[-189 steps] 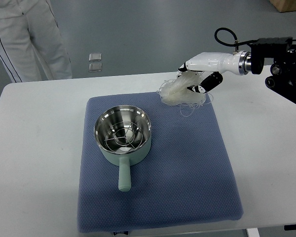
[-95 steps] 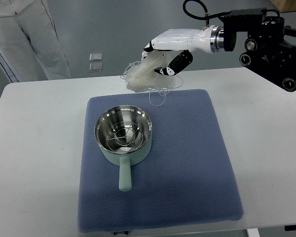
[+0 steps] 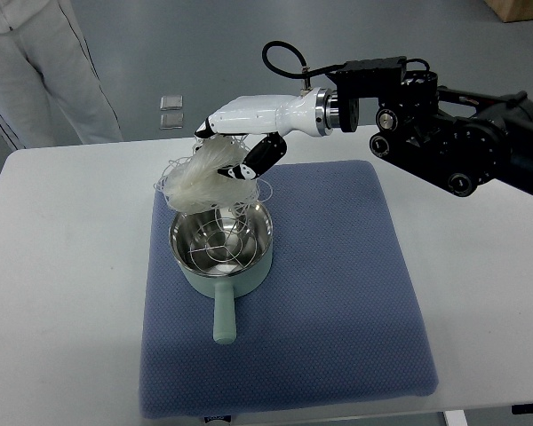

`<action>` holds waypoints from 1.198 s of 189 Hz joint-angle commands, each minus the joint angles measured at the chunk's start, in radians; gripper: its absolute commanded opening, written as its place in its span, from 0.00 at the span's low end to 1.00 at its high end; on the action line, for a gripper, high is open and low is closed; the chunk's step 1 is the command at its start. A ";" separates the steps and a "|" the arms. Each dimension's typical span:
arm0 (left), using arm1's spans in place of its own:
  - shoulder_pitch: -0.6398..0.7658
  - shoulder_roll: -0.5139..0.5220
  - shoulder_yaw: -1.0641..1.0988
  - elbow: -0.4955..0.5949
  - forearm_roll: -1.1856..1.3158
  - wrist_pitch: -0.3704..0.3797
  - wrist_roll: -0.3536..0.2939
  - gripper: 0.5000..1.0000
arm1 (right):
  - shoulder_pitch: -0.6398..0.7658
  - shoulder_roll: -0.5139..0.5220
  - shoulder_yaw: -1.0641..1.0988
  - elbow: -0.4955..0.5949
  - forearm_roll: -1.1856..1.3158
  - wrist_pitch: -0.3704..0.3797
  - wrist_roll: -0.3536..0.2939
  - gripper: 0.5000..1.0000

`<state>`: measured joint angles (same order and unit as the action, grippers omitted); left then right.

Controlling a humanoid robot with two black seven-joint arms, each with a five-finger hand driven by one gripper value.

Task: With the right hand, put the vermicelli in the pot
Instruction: 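Lift the vermicelli with the right hand and carry it over the pot, then lower the vermicelli into the steel pot and open the right hand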

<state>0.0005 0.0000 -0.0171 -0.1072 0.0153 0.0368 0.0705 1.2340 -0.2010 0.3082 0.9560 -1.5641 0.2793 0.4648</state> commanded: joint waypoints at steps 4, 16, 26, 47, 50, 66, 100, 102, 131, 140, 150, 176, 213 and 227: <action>-0.001 0.000 0.000 0.000 0.000 0.000 0.000 1.00 | -0.044 0.021 -0.001 0.000 -0.005 0.000 0.000 0.00; -0.001 0.000 0.000 0.000 0.000 0.000 0.000 1.00 | -0.062 0.028 -0.003 0.000 -0.011 0.000 -0.003 0.00; -0.001 0.000 -0.001 0.001 0.000 0.000 0.000 1.00 | -0.080 0.034 -0.003 -0.002 -0.014 -0.002 -0.003 0.00; 0.001 0.000 0.000 0.000 0.000 0.000 0.000 1.00 | -0.111 0.038 -0.004 -0.005 -0.016 -0.011 -0.006 0.00; 0.001 0.000 -0.001 0.000 0.000 0.000 0.000 1.00 | -0.113 0.038 -0.004 -0.005 -0.014 -0.012 -0.006 0.00; 0.001 0.000 0.000 0.000 0.000 0.000 0.000 1.00 | -0.119 0.037 -0.003 -0.005 -0.014 -0.022 -0.006 0.00; 0.001 0.000 -0.001 0.000 0.000 0.000 0.000 1.00 | -0.119 0.035 0.000 -0.005 -0.001 -0.042 -0.003 0.31; -0.001 0.000 -0.001 0.000 0.000 0.000 0.000 1.00 | -0.119 0.035 0.000 -0.005 -0.001 -0.043 -0.003 0.38; 0.001 0.000 0.000 0.000 0.000 0.000 0.000 1.00 | -0.119 0.035 0.000 -0.005 0.002 -0.052 0.002 0.66; 0.001 0.000 -0.001 0.000 0.000 0.000 0.000 1.00 | -0.119 0.035 -0.001 -0.005 0.004 -0.046 0.002 0.72; -0.001 0.000 -0.001 0.000 0.000 0.000 0.000 1.00 | -0.120 0.035 -0.001 -0.003 0.004 -0.043 0.002 0.73; -0.001 0.000 0.000 0.001 0.000 0.000 0.000 1.00 | -0.120 0.034 -0.001 -0.003 0.004 -0.043 0.003 0.74; 0.001 0.000 -0.001 0.000 0.000 0.000 0.000 1.00 | -0.113 0.022 0.002 -0.003 0.021 -0.042 0.006 0.79; 0.001 0.000 0.000 0.000 0.000 0.000 0.000 1.00 | -0.105 0.014 0.003 -0.003 0.044 -0.042 0.006 0.79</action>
<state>0.0008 0.0000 -0.0180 -0.1071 0.0153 0.0368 0.0706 1.1179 -0.1787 0.3083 0.9526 -1.5448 0.2375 0.4702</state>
